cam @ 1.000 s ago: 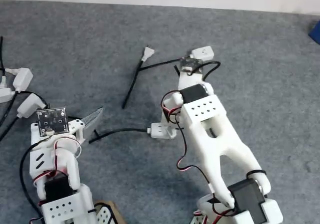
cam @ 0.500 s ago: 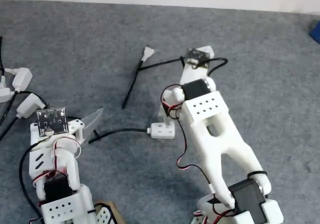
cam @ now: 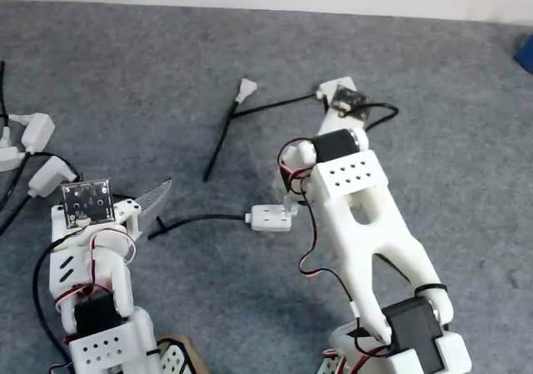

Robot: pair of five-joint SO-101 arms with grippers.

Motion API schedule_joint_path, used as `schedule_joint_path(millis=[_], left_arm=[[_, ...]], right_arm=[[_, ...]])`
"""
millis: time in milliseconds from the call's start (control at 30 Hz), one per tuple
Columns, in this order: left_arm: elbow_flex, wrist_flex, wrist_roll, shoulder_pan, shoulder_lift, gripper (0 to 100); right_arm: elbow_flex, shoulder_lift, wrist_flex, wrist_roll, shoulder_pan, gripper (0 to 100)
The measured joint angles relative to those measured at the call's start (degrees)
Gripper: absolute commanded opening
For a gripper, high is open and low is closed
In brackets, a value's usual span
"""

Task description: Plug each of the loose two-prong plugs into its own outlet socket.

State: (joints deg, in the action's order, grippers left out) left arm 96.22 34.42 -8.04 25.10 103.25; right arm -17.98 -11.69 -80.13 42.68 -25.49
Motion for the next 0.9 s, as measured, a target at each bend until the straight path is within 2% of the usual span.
schedule_joint_path(millis=[267,900], left_arm=[[0.0,0.0,0.0,0.0,0.0,51],[0.0,0.0,0.0,0.9,0.0,51]], right_arm=[[0.0,0.0,-2.3,4.0,-2.6,1.0],[-0.3,5.9,1.8,4.0,-2.5,1.0]])
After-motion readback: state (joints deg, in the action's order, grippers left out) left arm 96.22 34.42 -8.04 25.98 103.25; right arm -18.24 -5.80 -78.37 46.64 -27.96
